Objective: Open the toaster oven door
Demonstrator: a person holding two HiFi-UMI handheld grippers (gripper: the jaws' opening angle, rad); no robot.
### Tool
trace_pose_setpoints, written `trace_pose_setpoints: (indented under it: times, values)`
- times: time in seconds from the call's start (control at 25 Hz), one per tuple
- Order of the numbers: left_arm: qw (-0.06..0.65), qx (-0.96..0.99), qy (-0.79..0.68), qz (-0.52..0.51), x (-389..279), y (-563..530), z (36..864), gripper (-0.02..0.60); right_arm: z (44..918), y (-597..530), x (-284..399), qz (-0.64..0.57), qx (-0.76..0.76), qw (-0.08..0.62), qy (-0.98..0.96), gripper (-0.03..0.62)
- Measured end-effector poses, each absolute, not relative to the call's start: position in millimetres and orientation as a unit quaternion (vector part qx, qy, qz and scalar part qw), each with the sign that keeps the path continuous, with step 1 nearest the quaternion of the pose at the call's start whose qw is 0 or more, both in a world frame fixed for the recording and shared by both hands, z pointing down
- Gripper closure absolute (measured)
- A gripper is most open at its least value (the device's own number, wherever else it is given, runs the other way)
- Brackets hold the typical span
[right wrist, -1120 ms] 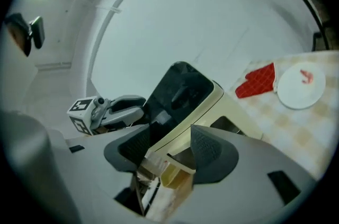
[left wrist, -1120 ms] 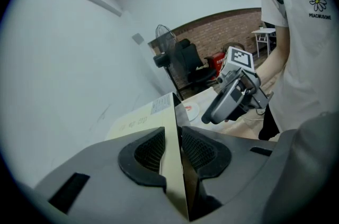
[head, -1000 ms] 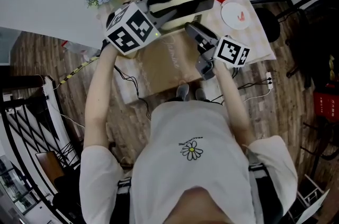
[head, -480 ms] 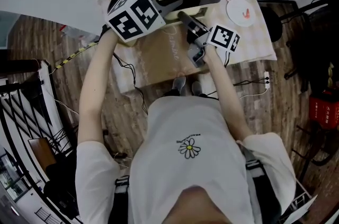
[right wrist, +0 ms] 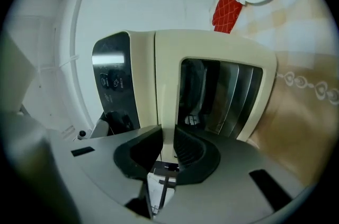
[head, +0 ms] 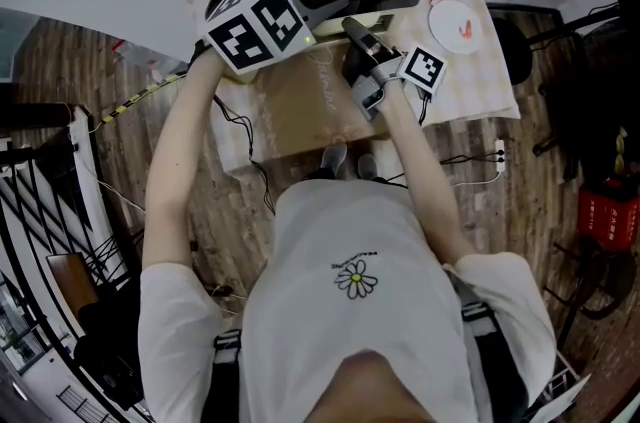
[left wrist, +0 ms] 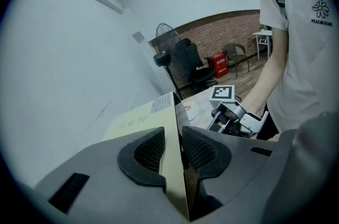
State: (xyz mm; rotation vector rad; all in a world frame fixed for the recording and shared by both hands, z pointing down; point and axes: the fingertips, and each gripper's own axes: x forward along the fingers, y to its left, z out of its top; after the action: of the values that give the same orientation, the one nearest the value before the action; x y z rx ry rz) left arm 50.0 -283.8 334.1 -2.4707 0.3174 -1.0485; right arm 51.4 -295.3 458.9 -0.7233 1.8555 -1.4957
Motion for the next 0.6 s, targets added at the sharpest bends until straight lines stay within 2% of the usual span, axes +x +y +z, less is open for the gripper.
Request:
trace_pose_setpoints:
  times: [0.6]
  values:
    - [0.229, -0.890, 0.120, -0.376, 50.4, -284.9, 335.3, 0.462, 460.1, -293.6, 53.6, -0.564, -0.316, 0.330, 0.688, 0.536]
